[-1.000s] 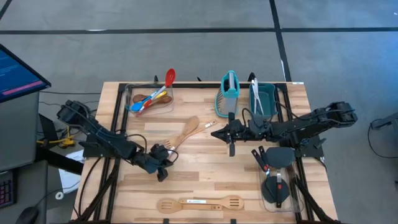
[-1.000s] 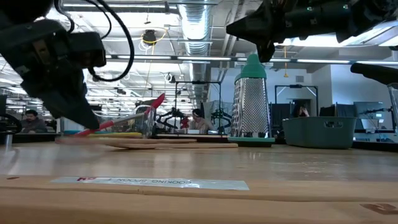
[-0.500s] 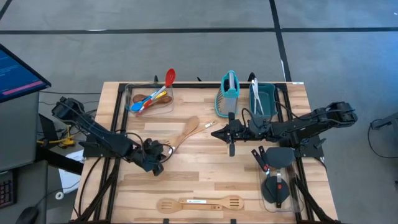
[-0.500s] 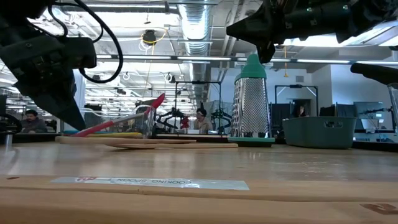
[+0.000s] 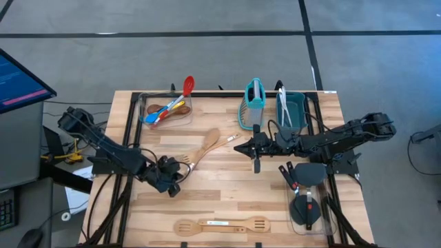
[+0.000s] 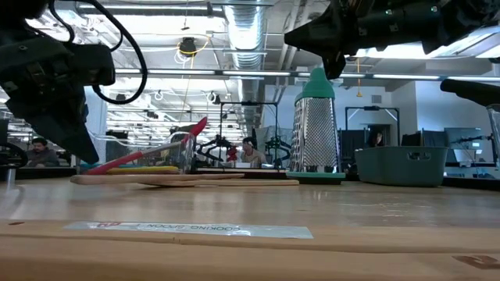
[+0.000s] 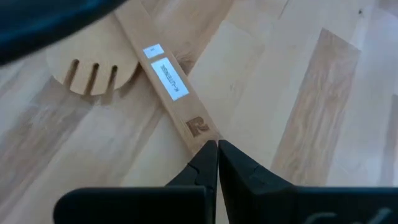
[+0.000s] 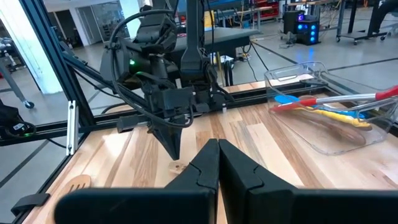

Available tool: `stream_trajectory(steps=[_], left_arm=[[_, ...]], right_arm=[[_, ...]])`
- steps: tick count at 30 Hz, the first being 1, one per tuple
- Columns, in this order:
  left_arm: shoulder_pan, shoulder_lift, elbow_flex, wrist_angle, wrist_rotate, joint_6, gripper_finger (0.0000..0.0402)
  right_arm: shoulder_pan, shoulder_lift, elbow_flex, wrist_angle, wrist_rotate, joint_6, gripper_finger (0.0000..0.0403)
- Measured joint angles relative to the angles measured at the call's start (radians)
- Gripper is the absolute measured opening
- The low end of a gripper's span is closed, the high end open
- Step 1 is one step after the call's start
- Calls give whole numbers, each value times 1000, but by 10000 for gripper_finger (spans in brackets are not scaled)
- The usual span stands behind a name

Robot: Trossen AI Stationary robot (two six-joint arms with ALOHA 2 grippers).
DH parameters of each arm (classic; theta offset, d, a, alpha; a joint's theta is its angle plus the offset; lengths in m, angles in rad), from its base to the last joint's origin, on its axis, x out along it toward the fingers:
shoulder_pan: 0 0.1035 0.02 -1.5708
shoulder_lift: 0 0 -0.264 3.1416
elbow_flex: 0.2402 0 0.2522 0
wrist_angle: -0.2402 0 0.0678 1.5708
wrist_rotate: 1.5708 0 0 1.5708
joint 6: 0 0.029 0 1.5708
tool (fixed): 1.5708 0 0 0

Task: Pick & Place Kitchen Items
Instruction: Put the wooden spoon into the left transparent bin

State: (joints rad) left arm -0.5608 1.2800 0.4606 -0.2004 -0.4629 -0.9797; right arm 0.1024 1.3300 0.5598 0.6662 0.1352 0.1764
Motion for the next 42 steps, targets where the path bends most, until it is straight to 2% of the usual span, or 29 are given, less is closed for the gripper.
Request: stream_trajectory(steps=[4, 13, 24, 29, 33, 39, 42], left_arm=[[-17, 15, 1, 15, -5, -31, 1], [-14, 153, 4, 117, -8, -37, 1], [-14, 154, 4, 113, -6, -48, 1], [-14, 154, 3, 113, -3, -48, 1], [-14, 154, 3, 114, -3, -48, 1], [-14, 154, 2, 114, -5, -48, 1], [-14, 155, 2, 115, -5, -48, 1]], right_arm=[[0, 0, 0, 0, 0, 0, 0], [0, 0, 0, 6, 0, 0, 0], [0, 0, 0, 5, 1, 26, 0], [-8, 37, 0, 1, 91, 183, 0], [-11, 151, 1, 34, 175, 341, 0], [-55, 305, 16, 65, 173, 581, 0], [-98, 344, 42, 46, 97, 724, 0]])
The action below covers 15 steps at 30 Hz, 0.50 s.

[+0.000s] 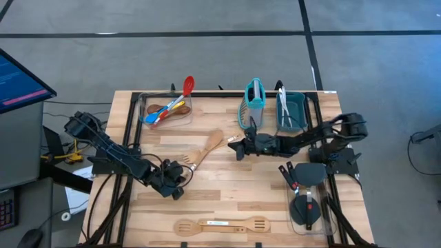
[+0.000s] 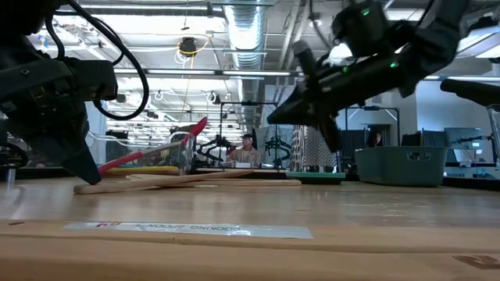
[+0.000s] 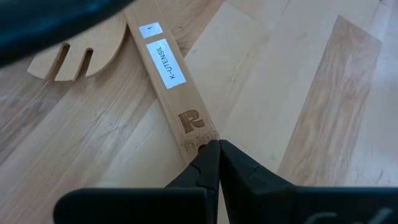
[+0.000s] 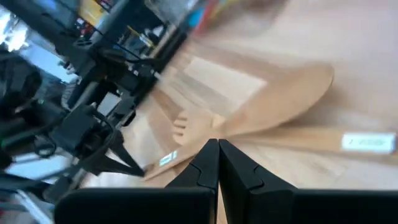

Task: Pick & Place Kitchen Items
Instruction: Put the wooden spoon into the left transparent bin

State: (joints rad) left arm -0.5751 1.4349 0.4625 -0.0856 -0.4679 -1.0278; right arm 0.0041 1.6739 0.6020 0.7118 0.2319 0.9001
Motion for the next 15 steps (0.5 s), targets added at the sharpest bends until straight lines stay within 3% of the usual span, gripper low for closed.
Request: stream_trajectory(steps=[5, 9, 15], left_arm=[[0, 0, -1, 3, -3, 0, 1], [0, 0, -1, 3, -3, 0, 1], [0, 0, -1, 4, -3, 1, 1]], right_arm=[[-65, 56, 96, -200, -129, 145, 0], [-90, 97, 221, -408, -181, 97, 15], [-100, 149, 404, -617, -180, -5, 77]])
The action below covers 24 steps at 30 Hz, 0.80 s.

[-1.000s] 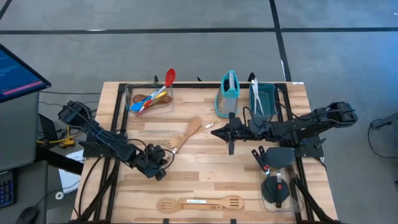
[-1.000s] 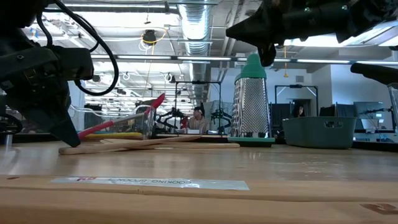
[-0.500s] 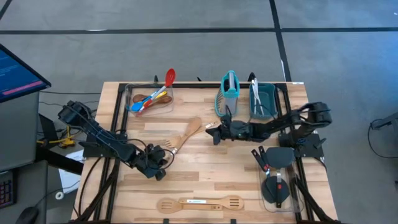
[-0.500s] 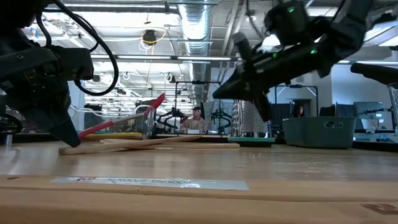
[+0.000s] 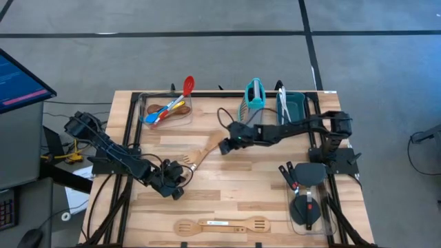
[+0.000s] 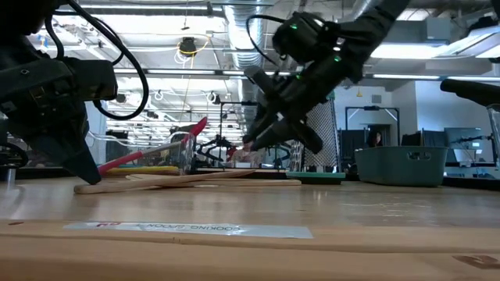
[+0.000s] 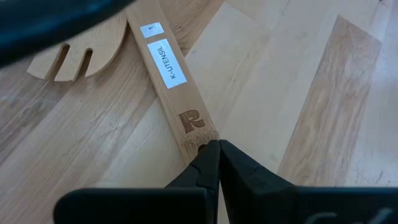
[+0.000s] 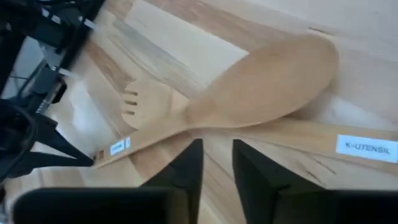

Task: Pick & Place Kitchen Items
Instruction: Put the wooden spoon into the left transparent bin

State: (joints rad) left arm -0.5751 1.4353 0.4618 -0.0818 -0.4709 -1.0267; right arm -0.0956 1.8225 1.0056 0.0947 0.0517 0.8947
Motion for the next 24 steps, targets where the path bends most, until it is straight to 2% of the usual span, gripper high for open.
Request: stream_trajectory(steps=[6, 11, 16, 24], left_arm=[[0, 0, 0, 0, -3, 0, 1], [0, 0, 0, 1, -4, 0, 1], [0, 1, 0, 1, -18, 0, 1], [0, 1, -1, 0, -25, 0, 1]], right_arm=[[-18, -6, 55, -78, 0, -4, 146], [-60, -6, 55, -100, -44, 54, 183], [-107, 0, 54, -105, -105, 101, 206], [-123, 10, 55, -126, -107, 141, 208]])
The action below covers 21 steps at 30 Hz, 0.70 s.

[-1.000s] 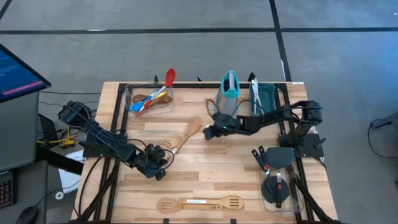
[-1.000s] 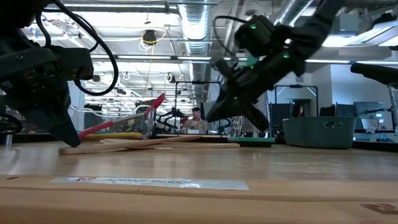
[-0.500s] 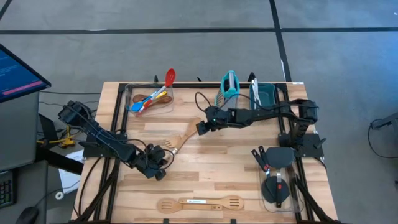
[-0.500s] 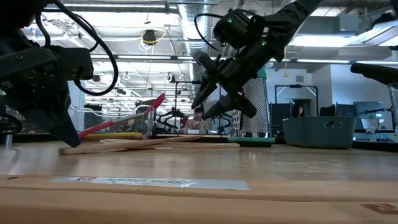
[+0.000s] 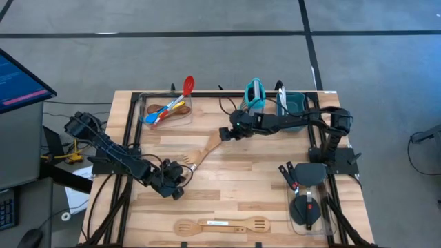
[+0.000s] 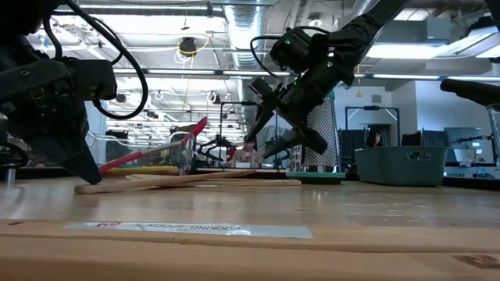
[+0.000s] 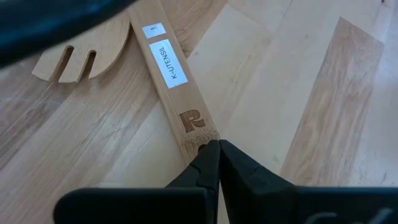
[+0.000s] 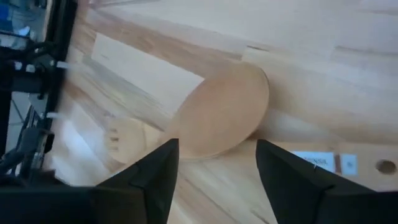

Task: Pick & Place Kitchen Items
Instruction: Put the wooden spoon into the left transparent bin

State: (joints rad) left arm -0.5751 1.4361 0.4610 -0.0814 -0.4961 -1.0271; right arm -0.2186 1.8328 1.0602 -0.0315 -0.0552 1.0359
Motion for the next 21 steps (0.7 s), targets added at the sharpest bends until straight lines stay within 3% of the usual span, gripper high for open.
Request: stream_trajectory(steps=[7, 21], left_arm=[[0, 0, 0, 3, -3, -1, 1], [0, 0, 0, 10, -3, 0, 1]], right_arm=[[23, 116, 15, 28, -4, 105, 204], [13, 172, 105, 63, -5, 57, 178]])
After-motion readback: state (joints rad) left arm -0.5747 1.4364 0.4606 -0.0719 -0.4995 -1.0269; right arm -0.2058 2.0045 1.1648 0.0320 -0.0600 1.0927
